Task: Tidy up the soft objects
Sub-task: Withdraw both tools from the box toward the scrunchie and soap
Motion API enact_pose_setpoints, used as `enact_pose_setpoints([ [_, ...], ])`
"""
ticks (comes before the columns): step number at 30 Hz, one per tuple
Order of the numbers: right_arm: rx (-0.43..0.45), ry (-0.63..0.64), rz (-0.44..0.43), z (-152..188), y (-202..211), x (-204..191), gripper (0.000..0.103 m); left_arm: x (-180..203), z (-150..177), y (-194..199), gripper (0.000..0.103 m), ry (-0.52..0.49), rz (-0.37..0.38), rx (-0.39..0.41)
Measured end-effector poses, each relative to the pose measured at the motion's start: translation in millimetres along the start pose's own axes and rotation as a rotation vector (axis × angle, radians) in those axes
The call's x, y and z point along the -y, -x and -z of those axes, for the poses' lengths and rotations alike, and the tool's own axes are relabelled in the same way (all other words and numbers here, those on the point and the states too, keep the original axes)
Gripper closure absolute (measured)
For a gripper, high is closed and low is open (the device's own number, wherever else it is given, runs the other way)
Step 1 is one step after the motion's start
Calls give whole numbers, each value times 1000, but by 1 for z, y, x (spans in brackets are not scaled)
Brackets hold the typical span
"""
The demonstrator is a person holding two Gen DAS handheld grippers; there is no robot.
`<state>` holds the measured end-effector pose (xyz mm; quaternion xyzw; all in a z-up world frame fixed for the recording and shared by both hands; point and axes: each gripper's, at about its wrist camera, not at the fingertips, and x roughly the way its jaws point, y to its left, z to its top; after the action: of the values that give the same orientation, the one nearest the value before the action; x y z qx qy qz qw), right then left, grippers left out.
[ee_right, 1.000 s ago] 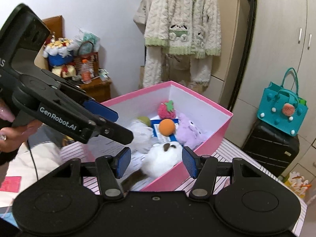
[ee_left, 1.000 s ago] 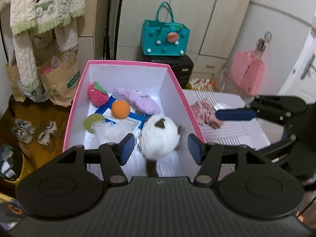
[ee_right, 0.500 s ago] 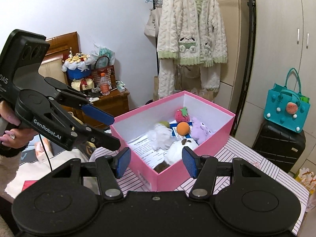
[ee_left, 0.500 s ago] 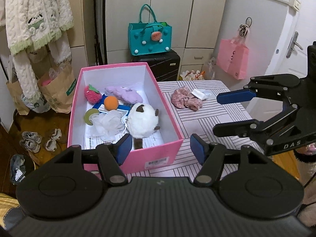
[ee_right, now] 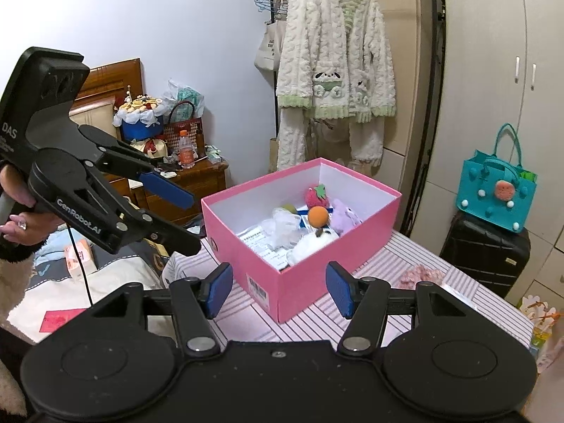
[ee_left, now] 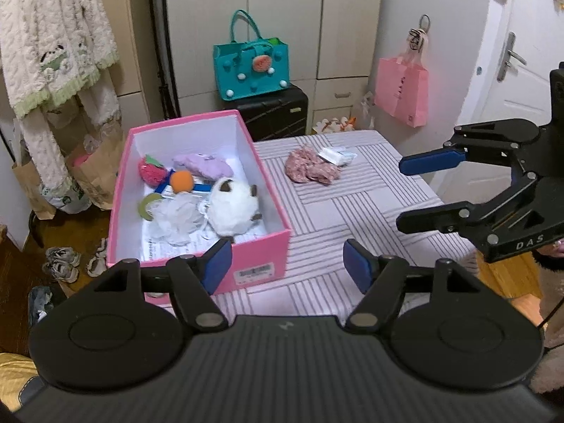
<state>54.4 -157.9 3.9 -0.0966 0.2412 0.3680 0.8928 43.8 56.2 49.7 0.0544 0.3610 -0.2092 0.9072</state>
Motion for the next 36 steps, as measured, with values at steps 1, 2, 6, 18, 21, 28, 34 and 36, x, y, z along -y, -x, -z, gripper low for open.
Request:
enact_pose_setpoints([
  [1, 0, -1, 4, 3, 3, 1, 39, 4, 1, -2, 34, -6, 8, -5],
  [2, 1, -1, 9, 7, 6, 2, 38, 7, 3, -3, 34, -15, 15, -8],
  [6, -6, -23, 21, 23, 14, 8, 38, 24, 10, -15, 34, -54, 37, -16],
  [18, -57, -144, 53, 77, 22, 47, 37, 68, 16, -68, 34, -84, 177, 13],
  [21, -63, -167, 56, 85, 22, 61, 35, 78, 11, -86, 34, -93, 177, 28],
  [28, -55, -263, 47, 102, 7, 107, 35, 96, -3, -135, 34, -130, 162, 56],
  [34, -42, -321, 54, 107, -8, 148, 29, 102, -19, -175, 34, -121, 133, 57],
  [36, -37, -344, 55, 107, -13, 161, 28, 102, -24, -189, 34, -114, 113, 62],
])
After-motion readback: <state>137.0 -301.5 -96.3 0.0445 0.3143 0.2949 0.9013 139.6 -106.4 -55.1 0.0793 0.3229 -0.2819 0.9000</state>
